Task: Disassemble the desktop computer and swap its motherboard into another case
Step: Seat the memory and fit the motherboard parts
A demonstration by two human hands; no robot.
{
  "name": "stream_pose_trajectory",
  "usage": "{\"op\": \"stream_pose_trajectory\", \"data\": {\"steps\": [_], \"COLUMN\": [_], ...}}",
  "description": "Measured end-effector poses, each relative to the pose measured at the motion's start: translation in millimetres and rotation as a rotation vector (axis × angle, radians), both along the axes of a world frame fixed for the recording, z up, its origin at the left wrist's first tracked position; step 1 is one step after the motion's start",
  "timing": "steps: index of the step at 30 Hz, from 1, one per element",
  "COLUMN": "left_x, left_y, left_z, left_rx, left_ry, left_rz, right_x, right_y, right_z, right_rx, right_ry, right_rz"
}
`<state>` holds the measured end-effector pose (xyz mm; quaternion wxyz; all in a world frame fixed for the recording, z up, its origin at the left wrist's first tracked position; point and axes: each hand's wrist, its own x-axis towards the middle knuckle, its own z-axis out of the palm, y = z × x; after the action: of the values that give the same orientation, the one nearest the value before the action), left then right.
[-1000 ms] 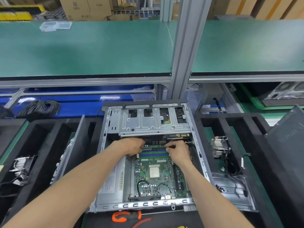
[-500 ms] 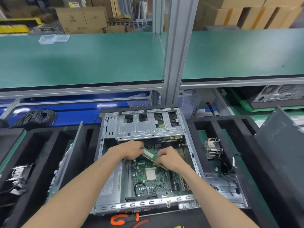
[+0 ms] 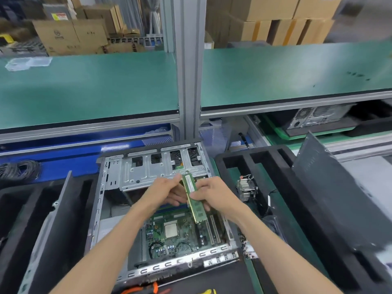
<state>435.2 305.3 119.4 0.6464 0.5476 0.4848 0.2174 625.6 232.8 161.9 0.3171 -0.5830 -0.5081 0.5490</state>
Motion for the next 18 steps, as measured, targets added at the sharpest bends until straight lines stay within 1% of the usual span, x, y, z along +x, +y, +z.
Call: {"op": "stream_pose_trajectory", "data": {"steps": [2, 4, 6, 8, 10, 12, 14, 16, 18], "left_x": [15.3, 32.7, 51.7, 70.1, 84.3, 94.8, 102.1, 106.7, 108.4], "left_y": [-1.6, -2.3, 0.1, 6.3, 15.8, 23.4, 29.0, 33.9, 37.9], "left_z": [4.5, 8.3, 10.8, 12.3, 6.9, -1.3, -7.1, -12.0, -12.7], "left_rx": [0.133, 0.350, 0.598, 0.795, 0.911, 0.958, 0.927, 0.874, 0.825], "left_ry": [0.039, 0.123, 0.273, 0.355, 0.401, 0.537, 0.645, 0.690, 0.683], "left_rz": [0.030, 0.049, 0.048, -0.001, -0.127, -0.252, -0.309, -0.356, -0.377], "right_x": [18.6, 36.7, 54.4, 70.4, 82.9, 94.0, 105.2, 116.5, 125.2], "right_y": [-0.6, 0.0, 1.3, 1.8, 1.1, 0.4, 0.7, 2.0, 3.6], "right_z": [10.7, 15.5, 14.3, 10.2, 4.9, -3.0, -15.0, -31.0, -47.9], "right_rx": [0.044, 0.072, 0.087, 0.086, 0.069, 0.043, -0.005, -0.055, -0.079], "right_ry": [0.039, 0.048, 0.029, 0.011, 0.003, -0.010, -0.046, -0.112, -0.206], "right_rz": [-0.040, -0.087, -0.135, -0.161, -0.176, -0.194, -0.229, -0.278, -0.299]}}
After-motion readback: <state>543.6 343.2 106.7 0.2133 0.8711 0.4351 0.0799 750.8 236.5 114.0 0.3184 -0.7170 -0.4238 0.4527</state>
